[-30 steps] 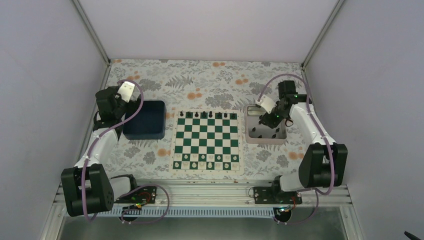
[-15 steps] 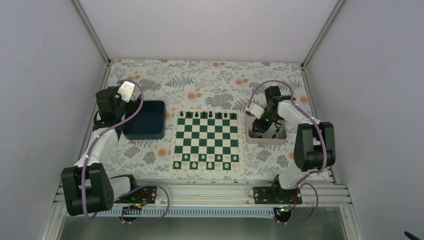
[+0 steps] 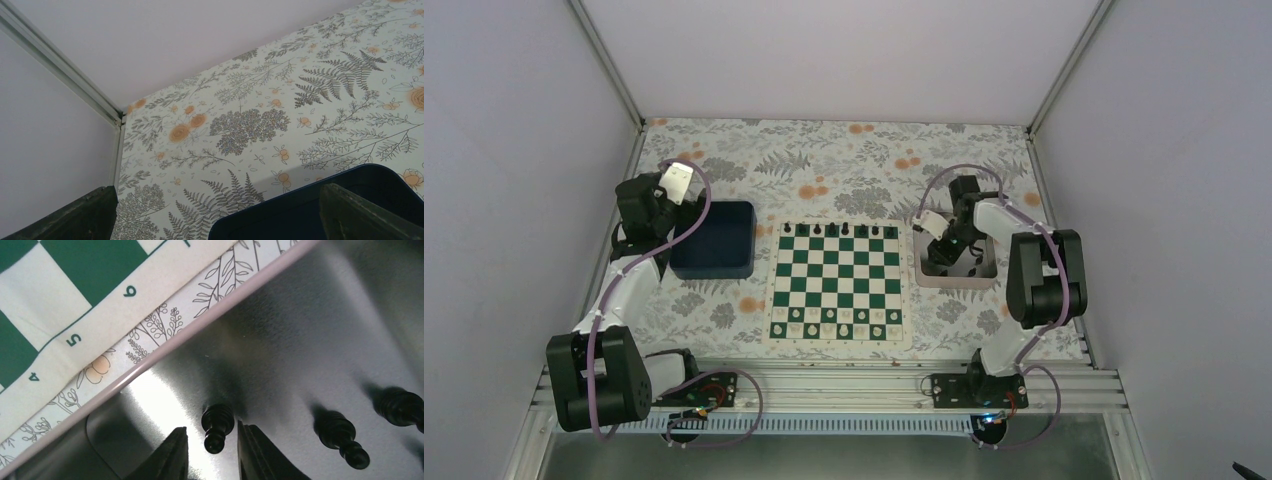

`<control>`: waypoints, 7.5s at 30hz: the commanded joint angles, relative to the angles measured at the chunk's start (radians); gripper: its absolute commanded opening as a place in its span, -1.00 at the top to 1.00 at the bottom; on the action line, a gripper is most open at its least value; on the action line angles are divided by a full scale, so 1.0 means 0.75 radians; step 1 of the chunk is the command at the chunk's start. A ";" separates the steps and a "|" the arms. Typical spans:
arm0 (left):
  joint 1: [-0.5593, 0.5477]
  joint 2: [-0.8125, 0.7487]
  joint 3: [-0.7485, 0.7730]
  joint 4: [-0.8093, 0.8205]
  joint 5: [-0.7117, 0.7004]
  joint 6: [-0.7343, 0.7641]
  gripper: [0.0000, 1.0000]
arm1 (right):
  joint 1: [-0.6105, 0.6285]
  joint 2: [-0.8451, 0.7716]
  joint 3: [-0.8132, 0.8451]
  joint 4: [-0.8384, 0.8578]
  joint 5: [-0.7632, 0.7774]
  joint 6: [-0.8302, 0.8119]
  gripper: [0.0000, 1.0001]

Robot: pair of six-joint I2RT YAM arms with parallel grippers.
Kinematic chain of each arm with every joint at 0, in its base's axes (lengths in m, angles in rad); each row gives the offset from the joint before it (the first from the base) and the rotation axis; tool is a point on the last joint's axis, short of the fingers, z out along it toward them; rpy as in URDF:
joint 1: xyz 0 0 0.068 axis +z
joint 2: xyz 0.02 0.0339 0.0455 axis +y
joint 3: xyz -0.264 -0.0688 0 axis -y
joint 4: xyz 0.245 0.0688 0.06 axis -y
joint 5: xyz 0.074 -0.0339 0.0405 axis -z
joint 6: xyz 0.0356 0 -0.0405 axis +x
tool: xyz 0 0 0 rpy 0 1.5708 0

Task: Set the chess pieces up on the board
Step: Pick up the chess piece from the storage box, then place the chess piece on the chessboard, then pick up the chess piece from the storage box, then place the chess piece on the chessboard.

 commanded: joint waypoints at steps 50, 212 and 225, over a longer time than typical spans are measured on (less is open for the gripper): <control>0.011 0.002 0.001 0.021 0.022 -0.005 -1.00 | 0.365 0.324 0.468 -0.078 0.047 0.060 0.84; 0.011 0.010 0.006 0.013 0.038 -0.006 -1.00 | 0.482 0.412 0.522 -0.057 0.106 0.097 0.71; 0.011 0.002 0.007 0.014 0.026 -0.007 -1.00 | 0.483 0.273 0.574 -0.134 0.059 0.111 0.50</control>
